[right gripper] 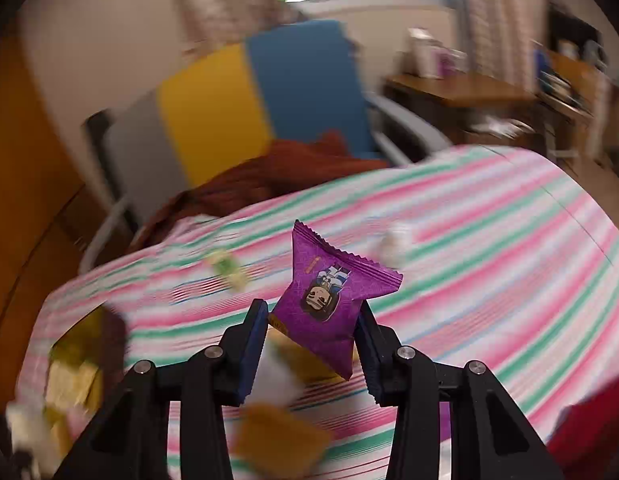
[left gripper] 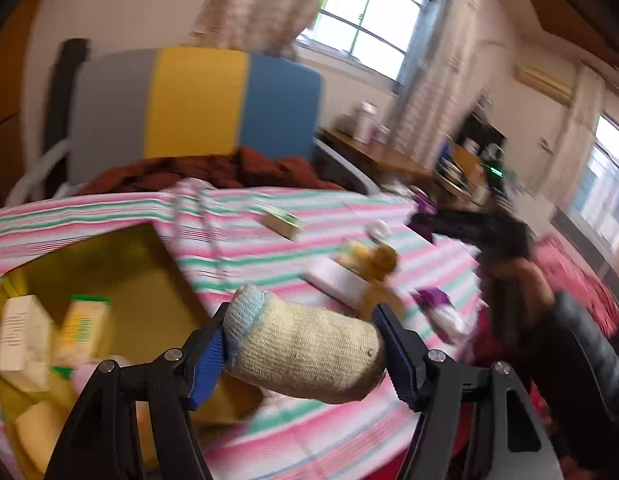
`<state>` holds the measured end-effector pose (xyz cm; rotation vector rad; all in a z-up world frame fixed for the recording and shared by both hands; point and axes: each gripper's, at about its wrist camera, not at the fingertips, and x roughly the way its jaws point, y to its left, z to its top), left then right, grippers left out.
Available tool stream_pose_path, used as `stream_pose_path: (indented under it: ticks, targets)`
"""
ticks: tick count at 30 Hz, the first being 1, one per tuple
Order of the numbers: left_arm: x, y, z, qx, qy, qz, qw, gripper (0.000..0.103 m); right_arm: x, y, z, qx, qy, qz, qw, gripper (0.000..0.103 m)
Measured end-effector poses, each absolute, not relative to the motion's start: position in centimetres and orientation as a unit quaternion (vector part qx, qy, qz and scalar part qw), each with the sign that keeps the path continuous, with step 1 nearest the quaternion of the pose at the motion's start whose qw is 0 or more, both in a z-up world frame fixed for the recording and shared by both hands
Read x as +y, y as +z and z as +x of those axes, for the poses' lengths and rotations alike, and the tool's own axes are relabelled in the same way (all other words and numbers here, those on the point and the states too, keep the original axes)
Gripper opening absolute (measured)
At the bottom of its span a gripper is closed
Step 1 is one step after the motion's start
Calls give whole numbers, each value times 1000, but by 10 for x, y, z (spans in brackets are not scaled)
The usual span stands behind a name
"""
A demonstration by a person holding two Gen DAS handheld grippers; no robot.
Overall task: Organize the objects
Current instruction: 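Carry sock roll and purple packet over the gold tray and open both tools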
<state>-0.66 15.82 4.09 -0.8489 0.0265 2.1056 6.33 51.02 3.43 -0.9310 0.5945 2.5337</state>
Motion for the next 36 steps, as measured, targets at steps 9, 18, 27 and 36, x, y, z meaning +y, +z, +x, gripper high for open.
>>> stream_pose_path:
  ticks: [9,18,27,36]
  targets:
    - [73,35,-80,-44,888,-357,287,70,347,32,-6,142,913,-382,13,43]
    - [44,36,-145,-46,911,-349,216,87,253,11,-73,131,900,-410,-62,58]
    - [25,37,-127,-66,918,-340,191,87,238,2,-58,123,893,-427,-70,74]
    - [36,21,-74,-36,915,-360,180,87,229,0,-18,89,904,-417,-22,89]
